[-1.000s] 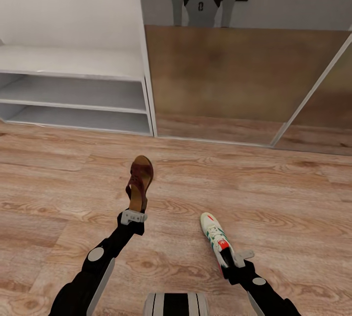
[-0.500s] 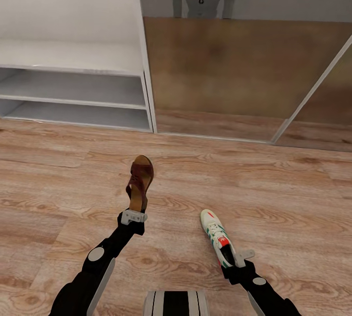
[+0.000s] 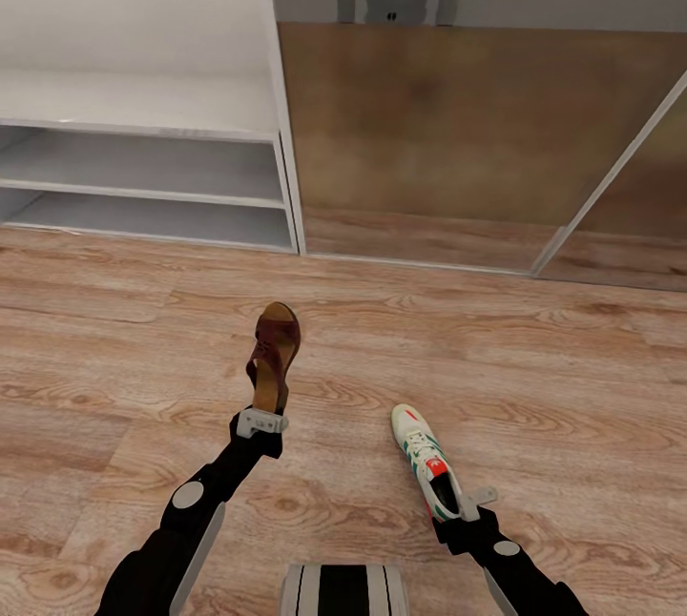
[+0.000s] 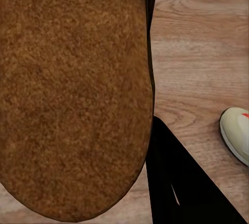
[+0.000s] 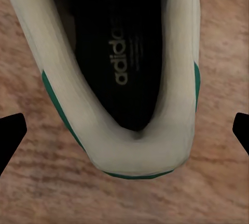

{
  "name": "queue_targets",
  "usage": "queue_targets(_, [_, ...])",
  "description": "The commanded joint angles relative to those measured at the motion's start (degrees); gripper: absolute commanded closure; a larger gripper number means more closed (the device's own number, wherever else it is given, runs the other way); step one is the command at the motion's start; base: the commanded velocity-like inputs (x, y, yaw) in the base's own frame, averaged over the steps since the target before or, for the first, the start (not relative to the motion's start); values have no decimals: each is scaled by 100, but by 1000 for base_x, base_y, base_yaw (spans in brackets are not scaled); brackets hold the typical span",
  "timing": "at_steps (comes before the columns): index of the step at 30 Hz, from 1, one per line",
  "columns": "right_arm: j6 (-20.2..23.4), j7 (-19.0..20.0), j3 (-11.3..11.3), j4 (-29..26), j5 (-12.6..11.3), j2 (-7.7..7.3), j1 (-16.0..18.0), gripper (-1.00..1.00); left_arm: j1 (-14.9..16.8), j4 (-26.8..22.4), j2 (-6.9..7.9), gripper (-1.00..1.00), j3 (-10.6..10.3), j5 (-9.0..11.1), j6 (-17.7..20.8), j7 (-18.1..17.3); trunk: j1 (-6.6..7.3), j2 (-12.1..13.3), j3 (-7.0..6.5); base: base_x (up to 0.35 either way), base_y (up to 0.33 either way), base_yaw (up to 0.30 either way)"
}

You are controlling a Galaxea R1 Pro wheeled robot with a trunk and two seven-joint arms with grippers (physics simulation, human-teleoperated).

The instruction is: Pick up the two gym shoes and the two sandals from the corridor floor and place them onto the hallstand (shoe rack) in the corridor, making sure they are on the rack and not on the floor. Arrange them so the two gym shoes are next to each other and the two sandals are next to each other.

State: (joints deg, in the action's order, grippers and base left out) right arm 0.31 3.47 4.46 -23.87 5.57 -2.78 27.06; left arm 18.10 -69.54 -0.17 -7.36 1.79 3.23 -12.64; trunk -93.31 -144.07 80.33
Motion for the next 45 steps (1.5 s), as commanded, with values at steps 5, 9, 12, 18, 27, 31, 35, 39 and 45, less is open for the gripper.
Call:
queue_targets(5, [2, 5, 7, -4, 58, -4, 1, -100, 1, -7, -1, 100, 6, -3, 29, -27, 1, -1, 4, 0, 0, 0])
queue_targets(9, [3, 5, 4, -4, 58, -9, 1, -100, 1, -4, 0, 100, 6, 0, 30, -34, 1, -1, 4, 1, 0, 0])
queue_targets(12, [2, 5, 3, -4, 58, -11, -1, -100, 1, 0, -5, 100, 11, 3, 33, -31, 1, -1, 4, 47, 0, 0])
queue_targets(18, [-4, 5, 3, -4, 58, -12, 1, -100, 1, 2, -3, 100, 11, 5, 30, -34, 1, -1, 4, 49, 0, 0])
queue_targets(27, [-5, 5, 3, -4, 58, -12, 1, -100, 1, 2, 0, 100, 7, 5, 29, -37, 1, -1, 4, 8, 0, 0])
queue_targets(31, [-5, 8, 3, -2, 58, -12, 1, -100, 1, 2, 0, 100, 8, 9, 33, -37, 1, -1, 4, 1, 0, 0])
queue_targets(35, [-5, 12, 3, -3, 58, -11, 1, -100, 1, 2, 0, 100, 13, 13, 36, -37, 1, -1, 4, 0, 0, 0])
queue_targets(39, [-4, 13, 3, -4, 58, -7, 0, 100, 1, 2, 0, 100, 15, 14, 35, -37, 1, -1, 4, 0, 0, 0])
queue_targets(45, [-5, 13, 3, -4, 58, -5, 1, 100, 1, 2, 0, 100, 15, 13, 30, -37, 1, -1, 4, 0, 0, 0])
